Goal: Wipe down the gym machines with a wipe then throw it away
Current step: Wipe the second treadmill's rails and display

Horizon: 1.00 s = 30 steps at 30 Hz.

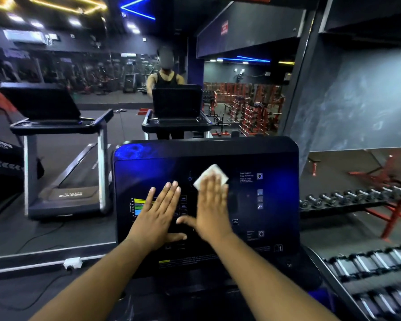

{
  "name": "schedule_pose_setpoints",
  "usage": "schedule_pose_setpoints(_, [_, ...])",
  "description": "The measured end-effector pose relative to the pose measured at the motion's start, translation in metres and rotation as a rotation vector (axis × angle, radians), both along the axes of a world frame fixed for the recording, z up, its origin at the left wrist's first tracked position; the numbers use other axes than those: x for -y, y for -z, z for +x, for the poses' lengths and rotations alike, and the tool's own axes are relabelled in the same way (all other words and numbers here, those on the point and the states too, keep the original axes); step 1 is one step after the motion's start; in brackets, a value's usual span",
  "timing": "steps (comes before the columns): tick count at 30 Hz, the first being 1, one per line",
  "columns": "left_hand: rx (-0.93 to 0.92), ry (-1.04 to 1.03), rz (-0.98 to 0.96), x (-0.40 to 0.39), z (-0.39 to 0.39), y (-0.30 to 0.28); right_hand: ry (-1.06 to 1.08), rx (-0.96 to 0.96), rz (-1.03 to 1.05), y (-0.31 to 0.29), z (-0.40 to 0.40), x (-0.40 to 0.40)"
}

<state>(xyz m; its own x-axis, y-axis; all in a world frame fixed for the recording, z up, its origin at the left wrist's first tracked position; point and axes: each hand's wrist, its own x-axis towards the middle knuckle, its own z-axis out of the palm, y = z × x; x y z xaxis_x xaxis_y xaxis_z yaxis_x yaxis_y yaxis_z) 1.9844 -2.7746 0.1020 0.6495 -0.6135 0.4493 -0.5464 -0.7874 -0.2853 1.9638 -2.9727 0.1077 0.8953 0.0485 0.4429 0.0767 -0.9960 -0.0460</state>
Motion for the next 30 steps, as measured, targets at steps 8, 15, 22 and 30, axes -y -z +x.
schedule_pose_setpoints(8, [0.008,-0.001,0.030,0.006,-0.002,0.001,-0.209,-0.094,-0.432,0.034,-0.027,0.062])
schedule_pose_setpoints(15, [-0.012,-0.019,0.059,0.025,-0.006,0.003,0.151,-0.136,-0.150,0.007,-0.039,0.176])
schedule_pose_setpoints(22, [-0.018,-0.042,0.037,0.028,-0.011,0.004,0.359,-0.046,0.321,0.026,-0.043,0.161])
schedule_pose_setpoints(30, [-0.021,-0.060,0.008,0.024,-0.019,0.011,-0.117,-0.122,-0.112,0.057,-0.042,0.024])
